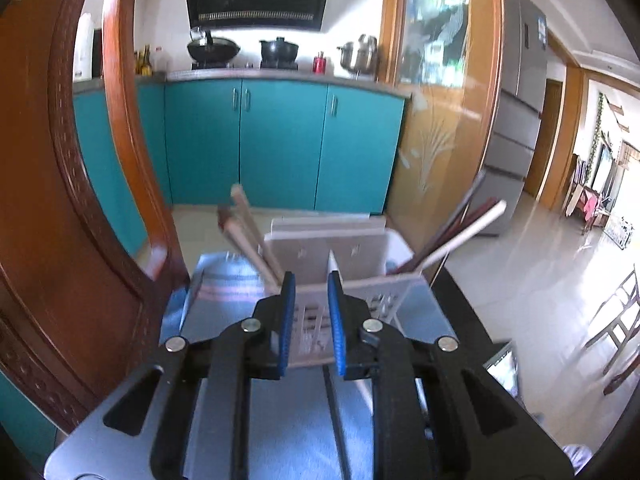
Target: Organize utensils
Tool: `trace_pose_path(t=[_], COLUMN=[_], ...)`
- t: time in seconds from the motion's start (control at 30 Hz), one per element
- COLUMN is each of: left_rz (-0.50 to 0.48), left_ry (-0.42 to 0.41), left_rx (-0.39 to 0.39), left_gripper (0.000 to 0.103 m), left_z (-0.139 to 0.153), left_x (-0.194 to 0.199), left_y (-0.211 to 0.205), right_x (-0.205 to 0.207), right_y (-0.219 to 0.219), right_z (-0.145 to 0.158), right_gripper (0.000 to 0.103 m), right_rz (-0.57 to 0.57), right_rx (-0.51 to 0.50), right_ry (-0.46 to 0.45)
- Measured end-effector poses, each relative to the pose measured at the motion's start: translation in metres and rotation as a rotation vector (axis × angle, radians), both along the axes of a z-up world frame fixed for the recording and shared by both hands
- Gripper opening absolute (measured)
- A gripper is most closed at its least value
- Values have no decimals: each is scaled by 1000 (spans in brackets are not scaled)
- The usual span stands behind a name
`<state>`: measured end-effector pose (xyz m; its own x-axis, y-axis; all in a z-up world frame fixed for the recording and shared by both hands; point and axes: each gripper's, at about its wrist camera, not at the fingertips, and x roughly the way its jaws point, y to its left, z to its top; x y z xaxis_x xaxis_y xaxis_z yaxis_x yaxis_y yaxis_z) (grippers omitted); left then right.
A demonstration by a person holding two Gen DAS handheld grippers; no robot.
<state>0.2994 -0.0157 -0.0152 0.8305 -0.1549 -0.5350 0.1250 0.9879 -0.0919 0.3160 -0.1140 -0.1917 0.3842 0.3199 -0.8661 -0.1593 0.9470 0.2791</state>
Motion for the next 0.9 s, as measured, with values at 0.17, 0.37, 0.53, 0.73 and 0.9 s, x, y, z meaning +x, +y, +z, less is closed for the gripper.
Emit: trace_pose_path(t=[0.17,0.37,0.53,0.73,0.9], left_rz=[-12,-42,-7,-17,-17], left_ry=[72,299,409,439,468], left_rx=[31,39,98,131,149], left_gripper=[22,27,36,52,60], left_z=[-16,-71,-103,-112,-121], left_x=[1,17,23,23,24], left_y=[-8,-20,-27,-33,-38], right_x=[-3,-11,-12,-6,-6], right_y=[-26,-57,-90,-102,-90], right_z=[4,-1,7,8,6], right_gripper=[6,8,13,15,25], right_rz=[-72,-123,-253,-310,-284], right_rx=[37,117,152,168,156], right_ry=[18,35,-11,-6,-6])
